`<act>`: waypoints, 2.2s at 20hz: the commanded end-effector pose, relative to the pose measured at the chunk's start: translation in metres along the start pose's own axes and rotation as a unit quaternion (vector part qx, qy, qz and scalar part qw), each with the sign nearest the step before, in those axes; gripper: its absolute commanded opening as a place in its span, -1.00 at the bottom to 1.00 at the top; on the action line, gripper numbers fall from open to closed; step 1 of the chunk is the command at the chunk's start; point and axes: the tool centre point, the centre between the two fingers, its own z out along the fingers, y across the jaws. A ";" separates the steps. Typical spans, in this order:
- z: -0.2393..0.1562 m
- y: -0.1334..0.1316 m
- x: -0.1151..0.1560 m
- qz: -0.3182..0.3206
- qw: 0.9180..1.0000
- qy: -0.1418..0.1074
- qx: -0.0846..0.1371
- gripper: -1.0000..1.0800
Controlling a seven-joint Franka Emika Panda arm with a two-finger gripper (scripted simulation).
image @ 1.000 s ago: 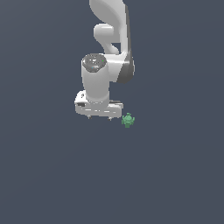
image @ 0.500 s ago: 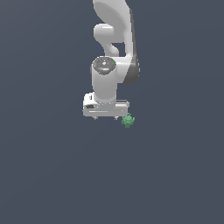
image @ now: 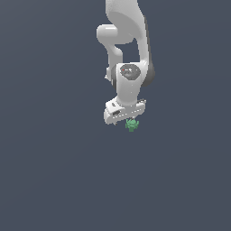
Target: Pick up the object and move it to a goal position.
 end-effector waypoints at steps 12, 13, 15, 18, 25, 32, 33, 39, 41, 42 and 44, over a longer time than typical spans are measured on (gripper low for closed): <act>0.022 -0.061 -0.010 -0.128 0.992 0.009 0.005 0.92; 0.022 -0.061 -0.010 -0.129 0.992 0.009 0.005 0.92; 0.022 -0.060 -0.010 -0.126 0.992 0.009 0.005 0.92; 0.027 -0.060 -0.010 -0.126 0.992 0.009 0.005 0.92; 0.057 -0.062 -0.010 -0.128 0.992 0.009 0.005 0.92; 0.072 -0.062 -0.010 -0.129 0.992 0.009 0.005 0.92; 0.072 -0.062 -0.010 -0.129 0.992 0.009 0.005 -1.00; 0.072 -0.062 -0.010 -0.129 0.992 0.009 0.005 -1.00; 0.072 -0.062 -0.010 -0.129 0.992 0.009 0.005 -1.00; 0.072 -0.062 -0.010 -0.129 0.992 0.009 0.005 -1.00; 0.071 -0.061 -0.010 -0.129 0.992 0.010 0.004 -1.00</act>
